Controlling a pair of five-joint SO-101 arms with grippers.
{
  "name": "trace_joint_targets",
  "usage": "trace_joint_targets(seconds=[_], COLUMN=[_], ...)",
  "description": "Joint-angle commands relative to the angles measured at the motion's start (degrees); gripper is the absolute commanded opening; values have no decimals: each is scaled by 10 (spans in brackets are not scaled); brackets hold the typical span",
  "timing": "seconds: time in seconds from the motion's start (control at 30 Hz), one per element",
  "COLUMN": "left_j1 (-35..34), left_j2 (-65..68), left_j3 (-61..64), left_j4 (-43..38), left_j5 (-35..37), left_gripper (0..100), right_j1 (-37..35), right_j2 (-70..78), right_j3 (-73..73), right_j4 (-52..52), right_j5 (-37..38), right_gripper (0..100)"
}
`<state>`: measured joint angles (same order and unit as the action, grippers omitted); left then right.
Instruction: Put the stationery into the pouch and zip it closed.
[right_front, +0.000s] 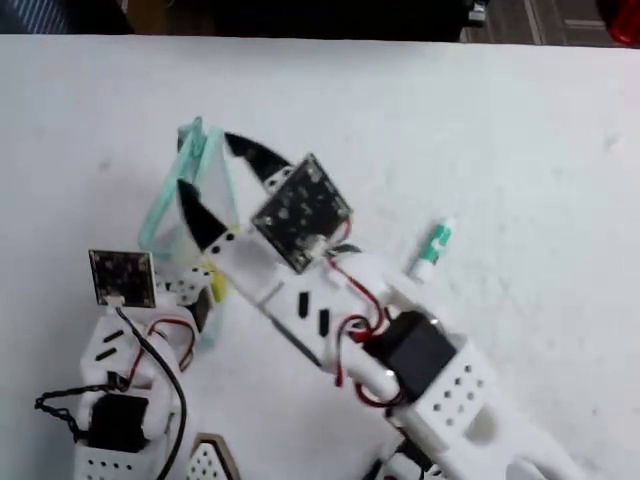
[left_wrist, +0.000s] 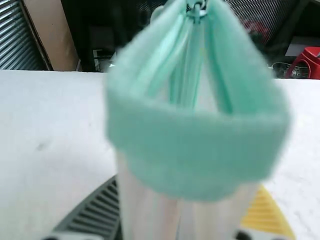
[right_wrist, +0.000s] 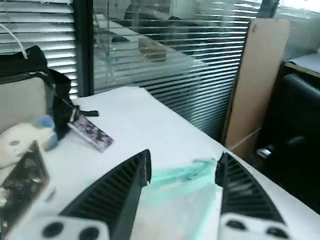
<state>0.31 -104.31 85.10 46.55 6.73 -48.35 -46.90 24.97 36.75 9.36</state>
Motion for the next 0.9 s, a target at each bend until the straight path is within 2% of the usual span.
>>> trace_joint_targets(seconds=[0.0,0.1,0.23,0.37,0.53,0.7,0.87], left_j1=[5,-8,-30,-28,-29,-29,-29], left_j2=[-5,-5,-5,-5,-5,-5,-5], left_j3=[-4,-5,-4,-3,3,8,11], left_j4=[-3,-4,-30,-31,-29,-32,-44], left_j5=[-5,-5,-7,-7,-7,-7,-7], left_gripper=[268,249,172,127,124,124,123], right_j1=[51,97,122,137,145,145,146], right_j2=[-17,9,95,202,327,404,434], right_j3=[-6,9,69,112,135,135,135], right_j4=[49,111,148,129,54,32,34], right_j5=[39,88,219,311,407,475,501], right_gripper=[201,201,201,201,204,204,204])
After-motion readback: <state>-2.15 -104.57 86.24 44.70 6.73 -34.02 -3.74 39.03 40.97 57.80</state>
